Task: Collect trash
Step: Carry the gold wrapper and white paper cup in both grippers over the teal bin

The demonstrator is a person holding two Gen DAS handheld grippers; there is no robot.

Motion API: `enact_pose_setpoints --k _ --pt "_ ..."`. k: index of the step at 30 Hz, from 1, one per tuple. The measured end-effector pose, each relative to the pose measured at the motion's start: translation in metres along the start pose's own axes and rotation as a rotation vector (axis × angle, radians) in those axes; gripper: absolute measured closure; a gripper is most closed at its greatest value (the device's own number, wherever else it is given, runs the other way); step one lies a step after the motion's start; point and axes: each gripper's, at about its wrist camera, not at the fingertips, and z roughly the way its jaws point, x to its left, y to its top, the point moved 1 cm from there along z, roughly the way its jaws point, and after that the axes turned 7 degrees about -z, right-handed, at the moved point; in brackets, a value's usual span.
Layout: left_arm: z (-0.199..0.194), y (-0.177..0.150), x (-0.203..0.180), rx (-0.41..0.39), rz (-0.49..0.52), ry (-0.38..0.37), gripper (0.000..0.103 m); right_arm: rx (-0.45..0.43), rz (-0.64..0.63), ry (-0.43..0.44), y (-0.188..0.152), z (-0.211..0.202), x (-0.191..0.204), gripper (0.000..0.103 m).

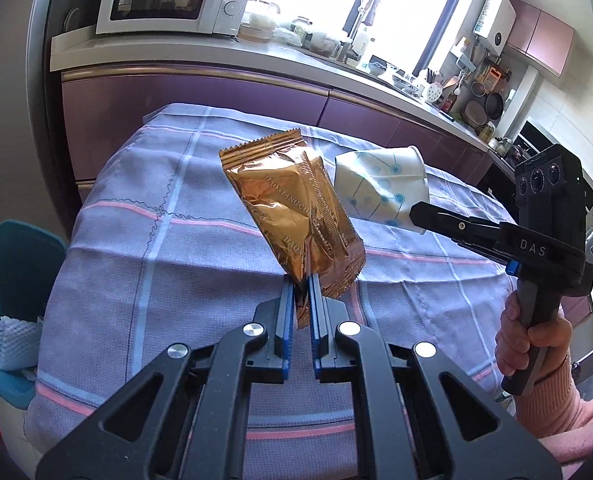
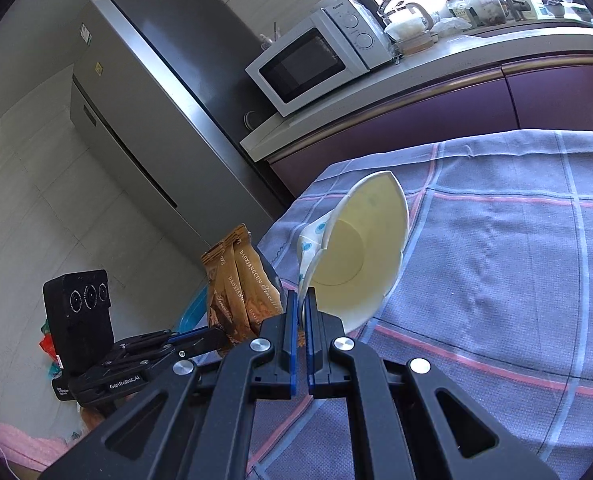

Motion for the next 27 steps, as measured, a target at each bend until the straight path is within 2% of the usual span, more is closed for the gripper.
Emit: enact_pose_setpoints --k 27 --pt "-0.036 -0.010 0.042 -0.031 -0.062 0.074 0.095 0.064 -0.024 0.082 -0.005 0.032 0.028 0.100"
